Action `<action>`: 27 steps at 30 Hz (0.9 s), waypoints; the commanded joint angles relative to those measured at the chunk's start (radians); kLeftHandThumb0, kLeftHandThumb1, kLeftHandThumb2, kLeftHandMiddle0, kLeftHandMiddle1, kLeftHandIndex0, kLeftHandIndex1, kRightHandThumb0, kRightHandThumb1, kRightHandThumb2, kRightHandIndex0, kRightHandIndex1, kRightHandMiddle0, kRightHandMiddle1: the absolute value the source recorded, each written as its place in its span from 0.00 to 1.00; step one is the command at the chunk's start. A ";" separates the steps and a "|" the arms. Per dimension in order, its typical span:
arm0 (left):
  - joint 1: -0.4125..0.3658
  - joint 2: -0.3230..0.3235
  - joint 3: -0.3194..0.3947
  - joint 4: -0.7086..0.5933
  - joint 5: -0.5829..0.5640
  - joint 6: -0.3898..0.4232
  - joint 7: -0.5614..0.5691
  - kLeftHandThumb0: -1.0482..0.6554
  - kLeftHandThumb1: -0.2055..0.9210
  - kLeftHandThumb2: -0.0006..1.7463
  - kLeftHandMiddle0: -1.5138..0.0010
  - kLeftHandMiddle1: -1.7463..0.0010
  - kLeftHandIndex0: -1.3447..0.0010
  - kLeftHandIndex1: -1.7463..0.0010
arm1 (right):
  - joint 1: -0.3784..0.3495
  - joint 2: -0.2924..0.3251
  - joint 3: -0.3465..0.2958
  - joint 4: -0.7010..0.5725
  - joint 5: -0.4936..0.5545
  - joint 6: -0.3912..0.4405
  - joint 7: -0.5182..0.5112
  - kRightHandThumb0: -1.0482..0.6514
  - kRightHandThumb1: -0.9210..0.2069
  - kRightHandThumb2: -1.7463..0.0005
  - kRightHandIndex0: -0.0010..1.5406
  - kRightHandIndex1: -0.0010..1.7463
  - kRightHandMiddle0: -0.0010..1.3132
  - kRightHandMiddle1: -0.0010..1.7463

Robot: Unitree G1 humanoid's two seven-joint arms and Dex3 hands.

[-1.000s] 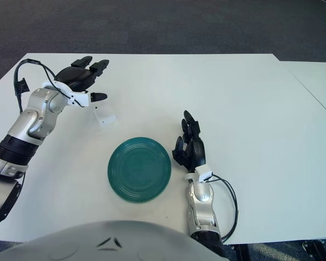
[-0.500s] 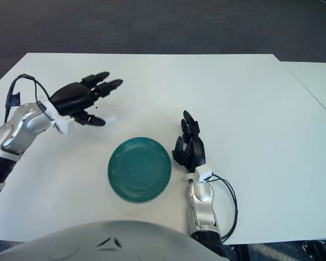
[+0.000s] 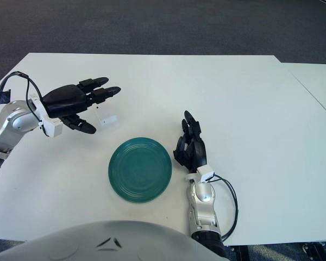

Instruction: Put the charger into the plate.

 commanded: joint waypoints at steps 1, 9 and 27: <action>-0.008 0.011 0.018 0.019 -0.013 -0.032 0.002 0.04 1.00 0.24 1.00 1.00 0.99 0.99 | 0.073 -0.006 -0.024 0.129 0.041 0.000 0.003 0.01 0.00 0.49 0.10 0.00 0.00 0.22; -0.010 0.003 0.026 0.029 0.000 -0.025 -0.005 0.05 1.00 0.22 1.00 1.00 0.98 0.98 | 0.072 -0.010 -0.026 0.124 0.022 0.005 -0.009 0.01 0.00 0.48 0.10 0.00 0.00 0.23; -0.016 0.001 0.035 0.049 -0.020 0.010 -0.051 0.04 1.00 0.15 1.00 1.00 1.00 0.98 | 0.062 -0.021 -0.028 0.138 0.026 0.013 0.001 0.02 0.00 0.48 0.09 0.00 0.00 0.19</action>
